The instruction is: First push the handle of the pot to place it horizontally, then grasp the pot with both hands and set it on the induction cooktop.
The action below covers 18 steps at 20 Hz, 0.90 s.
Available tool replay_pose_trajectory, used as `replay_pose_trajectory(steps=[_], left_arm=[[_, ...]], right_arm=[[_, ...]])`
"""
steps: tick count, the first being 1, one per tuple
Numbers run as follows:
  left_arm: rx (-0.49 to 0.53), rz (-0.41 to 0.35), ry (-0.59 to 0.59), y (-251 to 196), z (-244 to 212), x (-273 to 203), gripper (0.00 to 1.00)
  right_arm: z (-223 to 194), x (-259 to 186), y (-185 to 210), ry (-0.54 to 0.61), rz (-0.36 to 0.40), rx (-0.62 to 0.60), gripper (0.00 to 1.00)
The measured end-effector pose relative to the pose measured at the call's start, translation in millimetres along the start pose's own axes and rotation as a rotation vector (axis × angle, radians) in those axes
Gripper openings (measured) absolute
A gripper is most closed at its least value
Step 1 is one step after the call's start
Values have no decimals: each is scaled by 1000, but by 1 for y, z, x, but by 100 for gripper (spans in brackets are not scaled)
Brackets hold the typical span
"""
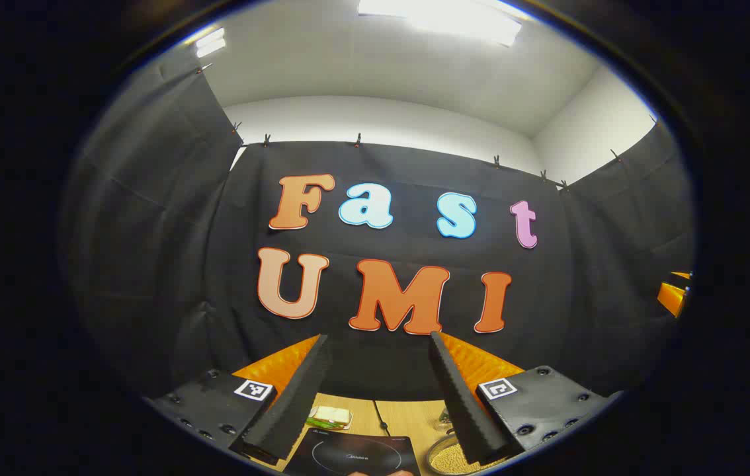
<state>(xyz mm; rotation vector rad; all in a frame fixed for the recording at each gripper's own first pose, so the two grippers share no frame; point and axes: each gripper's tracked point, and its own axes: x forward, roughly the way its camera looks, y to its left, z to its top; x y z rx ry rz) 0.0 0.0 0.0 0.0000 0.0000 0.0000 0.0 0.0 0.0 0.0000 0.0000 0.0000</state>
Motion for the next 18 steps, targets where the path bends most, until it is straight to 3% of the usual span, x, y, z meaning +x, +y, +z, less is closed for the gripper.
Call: replay_pose_trajectory(steps=[9, 18], left_arm=[[-23, -40, 44, -12, -14, -7, 96], [-17, -33, 47, -12, -13, -9, 98]], right_arm=[[-2, -1, 2, 10, 10, 9, 95], [-1, 0, 7, 14, 24, 16, 95]])
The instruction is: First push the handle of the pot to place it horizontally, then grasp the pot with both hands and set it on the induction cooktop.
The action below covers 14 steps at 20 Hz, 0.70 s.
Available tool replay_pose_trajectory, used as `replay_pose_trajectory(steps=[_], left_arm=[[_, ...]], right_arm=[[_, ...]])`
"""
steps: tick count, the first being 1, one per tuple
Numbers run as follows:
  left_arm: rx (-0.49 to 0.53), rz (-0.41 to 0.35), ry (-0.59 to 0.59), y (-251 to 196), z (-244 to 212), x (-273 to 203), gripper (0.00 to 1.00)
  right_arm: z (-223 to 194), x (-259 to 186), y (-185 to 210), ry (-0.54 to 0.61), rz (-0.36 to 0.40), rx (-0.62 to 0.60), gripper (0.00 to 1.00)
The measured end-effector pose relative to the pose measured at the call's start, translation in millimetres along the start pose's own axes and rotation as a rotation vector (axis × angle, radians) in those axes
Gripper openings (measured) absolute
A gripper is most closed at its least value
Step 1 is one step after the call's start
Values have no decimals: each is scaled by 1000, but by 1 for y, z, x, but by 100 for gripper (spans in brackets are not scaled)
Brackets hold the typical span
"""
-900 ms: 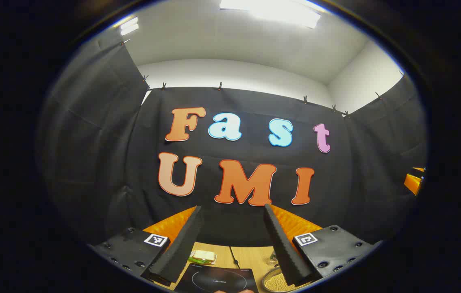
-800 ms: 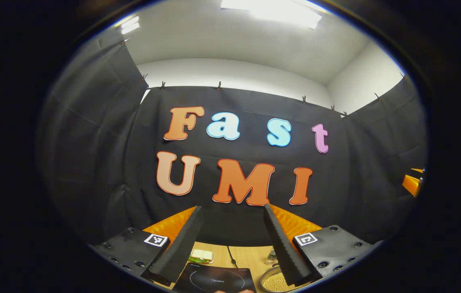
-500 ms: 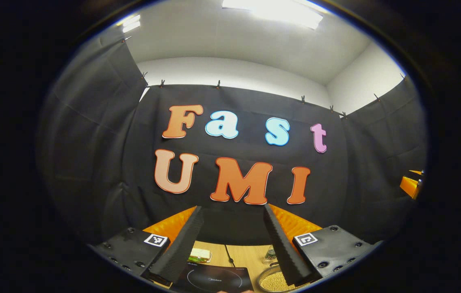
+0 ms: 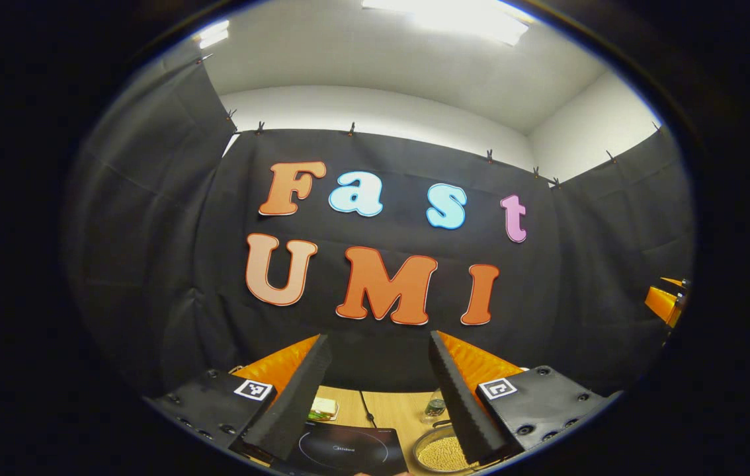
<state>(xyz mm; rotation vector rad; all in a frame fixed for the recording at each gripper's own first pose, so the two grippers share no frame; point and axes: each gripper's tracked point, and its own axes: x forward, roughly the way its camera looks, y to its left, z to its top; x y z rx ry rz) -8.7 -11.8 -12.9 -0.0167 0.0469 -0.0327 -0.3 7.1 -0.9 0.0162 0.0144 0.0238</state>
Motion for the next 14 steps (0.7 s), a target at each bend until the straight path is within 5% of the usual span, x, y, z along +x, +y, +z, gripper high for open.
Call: replay_pose_trajectory(steps=[14], left_arm=[[0, -14, -8, -6, 1, -7, 98]], right_arm=[[-2, -5, 0, 12, 4, 6, 95]])
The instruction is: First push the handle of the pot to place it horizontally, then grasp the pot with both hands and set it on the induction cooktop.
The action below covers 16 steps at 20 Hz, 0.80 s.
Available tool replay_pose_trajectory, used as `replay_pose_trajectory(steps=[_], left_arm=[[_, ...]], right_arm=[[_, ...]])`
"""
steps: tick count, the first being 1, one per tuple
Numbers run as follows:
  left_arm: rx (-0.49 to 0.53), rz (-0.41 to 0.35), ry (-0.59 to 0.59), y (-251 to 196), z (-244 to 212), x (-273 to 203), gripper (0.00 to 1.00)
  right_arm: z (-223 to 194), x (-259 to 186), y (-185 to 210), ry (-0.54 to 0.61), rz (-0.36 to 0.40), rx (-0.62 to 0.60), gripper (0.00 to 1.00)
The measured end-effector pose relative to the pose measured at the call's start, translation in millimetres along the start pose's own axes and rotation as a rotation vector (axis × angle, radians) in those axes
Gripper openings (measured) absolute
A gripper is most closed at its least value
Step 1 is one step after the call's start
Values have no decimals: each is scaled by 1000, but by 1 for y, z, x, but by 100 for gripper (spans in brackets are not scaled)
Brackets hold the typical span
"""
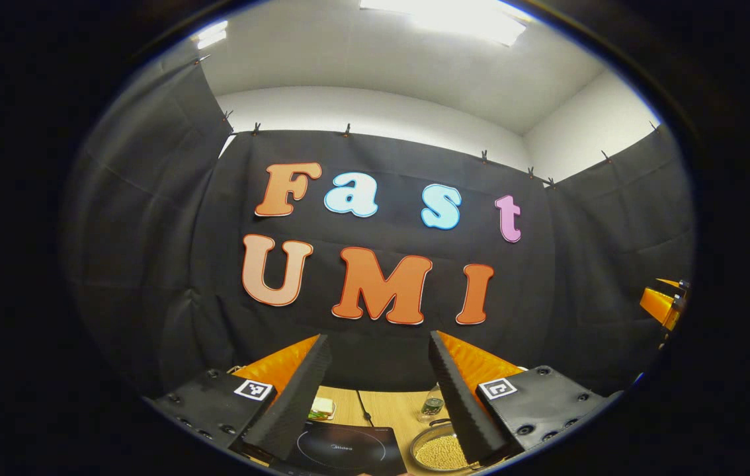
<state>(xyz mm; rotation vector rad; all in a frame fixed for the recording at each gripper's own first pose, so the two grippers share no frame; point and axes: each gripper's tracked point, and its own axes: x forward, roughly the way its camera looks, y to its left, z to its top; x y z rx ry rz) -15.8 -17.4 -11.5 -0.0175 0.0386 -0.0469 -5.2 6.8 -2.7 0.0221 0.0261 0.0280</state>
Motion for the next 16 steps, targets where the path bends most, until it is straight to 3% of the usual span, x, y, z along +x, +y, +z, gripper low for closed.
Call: replay_pose_trajectory(steps=[8, 16], left_arm=[[14, 0, -14, 1, -5, -3, 98], [16, -11, -31, 9, -13, -3, 98]], right_arm=[[-22, 1, 5, 46, 4, 8, 95], [-80, 2, 9, 197, 5, 17, 95]])
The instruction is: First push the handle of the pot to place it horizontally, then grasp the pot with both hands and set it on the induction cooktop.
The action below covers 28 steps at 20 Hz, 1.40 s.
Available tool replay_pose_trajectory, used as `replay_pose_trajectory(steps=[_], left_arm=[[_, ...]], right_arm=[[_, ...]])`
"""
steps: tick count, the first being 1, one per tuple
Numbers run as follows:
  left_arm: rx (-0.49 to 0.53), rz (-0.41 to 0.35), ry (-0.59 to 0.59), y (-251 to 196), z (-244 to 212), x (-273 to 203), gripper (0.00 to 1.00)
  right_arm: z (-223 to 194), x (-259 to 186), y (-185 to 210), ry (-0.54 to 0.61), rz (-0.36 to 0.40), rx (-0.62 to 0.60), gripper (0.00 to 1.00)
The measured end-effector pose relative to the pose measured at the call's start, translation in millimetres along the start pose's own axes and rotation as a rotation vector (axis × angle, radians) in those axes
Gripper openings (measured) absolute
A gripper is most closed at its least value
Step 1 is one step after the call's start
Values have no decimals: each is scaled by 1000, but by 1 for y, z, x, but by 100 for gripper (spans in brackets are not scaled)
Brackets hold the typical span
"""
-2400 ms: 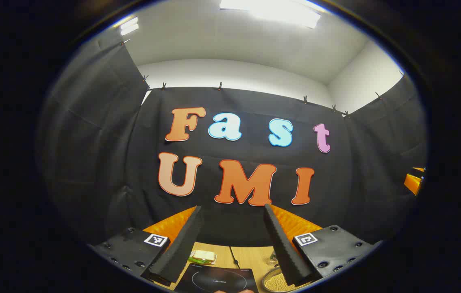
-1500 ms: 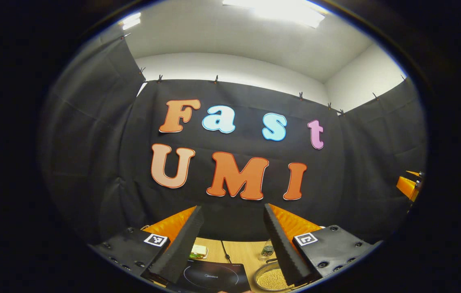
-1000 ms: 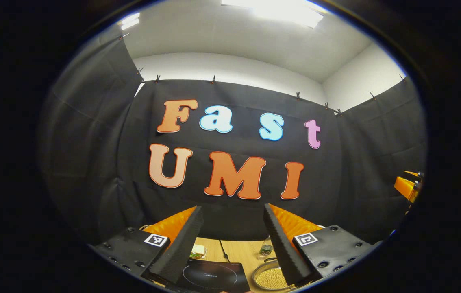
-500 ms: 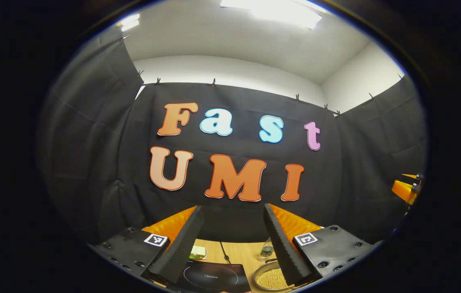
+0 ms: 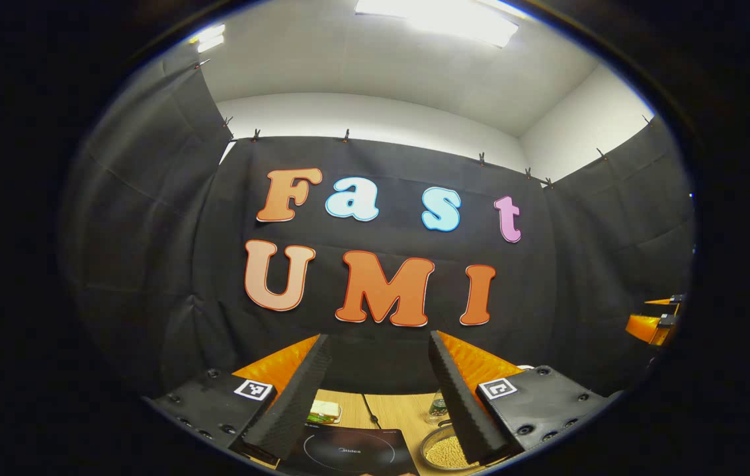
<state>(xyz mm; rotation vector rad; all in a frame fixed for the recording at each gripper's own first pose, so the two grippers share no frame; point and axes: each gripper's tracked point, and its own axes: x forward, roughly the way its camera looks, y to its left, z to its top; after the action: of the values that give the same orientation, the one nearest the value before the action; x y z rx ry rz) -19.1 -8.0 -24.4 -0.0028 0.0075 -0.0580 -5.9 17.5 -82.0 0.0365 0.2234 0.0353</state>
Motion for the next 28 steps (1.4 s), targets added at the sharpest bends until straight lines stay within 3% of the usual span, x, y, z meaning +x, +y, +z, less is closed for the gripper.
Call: replay_pose_trajectory(steps=[3, 8, 11, 15, 19, 23, 26, 28], left_arm=[[-18, -5, 2, 6, -6, -3, 98], [1, 23, -12, 28, -12, -4, 98], [-1, 44, -1, 42, -20, -2, 98], [7, 66, 15, 55, -27, 0, 97], [6, 78, 19, 62, -30, 1, 97], [9, 89, 29, 69, -33, 1, 97], [16, 108, 38, 76, -36, 2, 97], [16, 109, 47, 77, -39, 2, 97]], right_arm=[[-34, 7, 5, 80, -6, -29, 95], [-104, 13, 33, 286, 47, -38, 95], [-149, 10, 64, 427, 126, -13, 92], [-207, -5, 96, 617, 228, 16, 79], [-252, -23, 122, 765, 301, 32, 55], [-294, -28, 144, 906, 356, 27, 44], [-314, -42, 161, 1019, 405, 89, 25], [-330, -47, 163, 1096, 400, 101, 28]])
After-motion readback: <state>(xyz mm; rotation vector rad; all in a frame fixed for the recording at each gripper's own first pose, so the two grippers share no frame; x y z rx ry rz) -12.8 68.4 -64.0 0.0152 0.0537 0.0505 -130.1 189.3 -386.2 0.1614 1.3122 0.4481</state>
